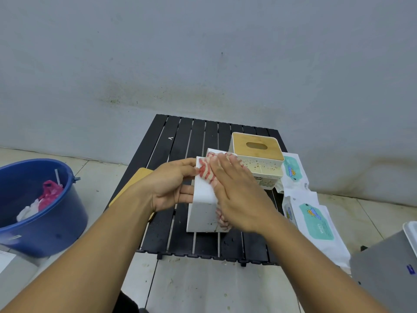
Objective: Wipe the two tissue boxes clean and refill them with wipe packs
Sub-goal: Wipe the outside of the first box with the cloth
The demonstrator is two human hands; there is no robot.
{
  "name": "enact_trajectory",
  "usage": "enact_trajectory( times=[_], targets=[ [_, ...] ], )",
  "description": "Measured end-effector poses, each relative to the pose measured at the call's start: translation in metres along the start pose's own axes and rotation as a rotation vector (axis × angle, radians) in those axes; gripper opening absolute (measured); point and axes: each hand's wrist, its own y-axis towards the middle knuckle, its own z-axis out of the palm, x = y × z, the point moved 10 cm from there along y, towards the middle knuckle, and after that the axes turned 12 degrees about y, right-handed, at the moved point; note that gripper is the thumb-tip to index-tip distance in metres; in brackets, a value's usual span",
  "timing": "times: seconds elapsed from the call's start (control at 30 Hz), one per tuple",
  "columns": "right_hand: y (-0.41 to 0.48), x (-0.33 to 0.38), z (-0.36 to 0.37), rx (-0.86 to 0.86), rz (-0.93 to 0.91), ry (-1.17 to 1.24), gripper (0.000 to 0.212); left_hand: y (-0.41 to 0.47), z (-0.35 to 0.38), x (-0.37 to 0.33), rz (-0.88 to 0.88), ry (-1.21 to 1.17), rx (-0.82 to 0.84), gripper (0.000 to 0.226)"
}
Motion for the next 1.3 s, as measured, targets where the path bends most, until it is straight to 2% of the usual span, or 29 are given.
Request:
enact_trajectory(
  times=[0.13, 0.3, 0.47, 0.63, 0.87, 0.97, 1.07, 1.13, 1.2, 1.3],
  targets=[
    [0.039, -0.020, -0.006, 0.052, 0.102, 0.038, 0.056, -0.001, 0.000, 0.001, -0.010, 0.000, -0.005, 0.034],
    [0.074, -0.019, -0.004, 0.066, 0.125, 0.036, 0.056, 0.000, -0.002, 0.001, -0.011, -0.030, -0.021, 0.034],
    [0.051, 0.000, 0.000, 0.074, -0.008, 0.016, 0.055, 0.001, -0.001, 0.000, -0.002, -0.084, -0.027, 0.034],
    [0.001, 0.004, 0.001, -0.011, -0.140, 0.041, 0.054, 0.002, -0.001, -0.001, 0.000, -0.076, -0.037, 0.034],
    [-0.019, -0.047, -0.006, -0.155, 0.171, 0.695, 0.051, 0.000, 0.001, 0.000, -0.016, -0.065, 0.001, 0.034],
    [-0.027, -0.078, 0.006, -0.257, 0.430, 1.286, 0.037, -0.001, 0.001, -0.002, 0.026, 0.030, -0.007, 0.032],
    [-0.033, -0.107, 0.009, -0.441, 0.601, 1.748, 0.030, -0.005, -0.004, -0.006, 0.093, 0.293, 0.022, 0.034],
    [-0.036, -0.124, 0.001, -0.555, 0.618, 1.913, 0.028, -0.011, 0.000, -0.004, 0.106, 0.457, 0.145, 0.036],
    [-0.037, -0.133, -0.007, -0.584, 0.585, 1.997, 0.031, -0.017, 0.004, 0.004, 0.086, 0.574, 0.263, 0.039],
    [-0.039, -0.137, -0.012, -0.583, 0.561, 2.036, 0.037, -0.019, 0.010, 0.008, 0.091, 0.587, 0.324, 0.034]
  ],
)
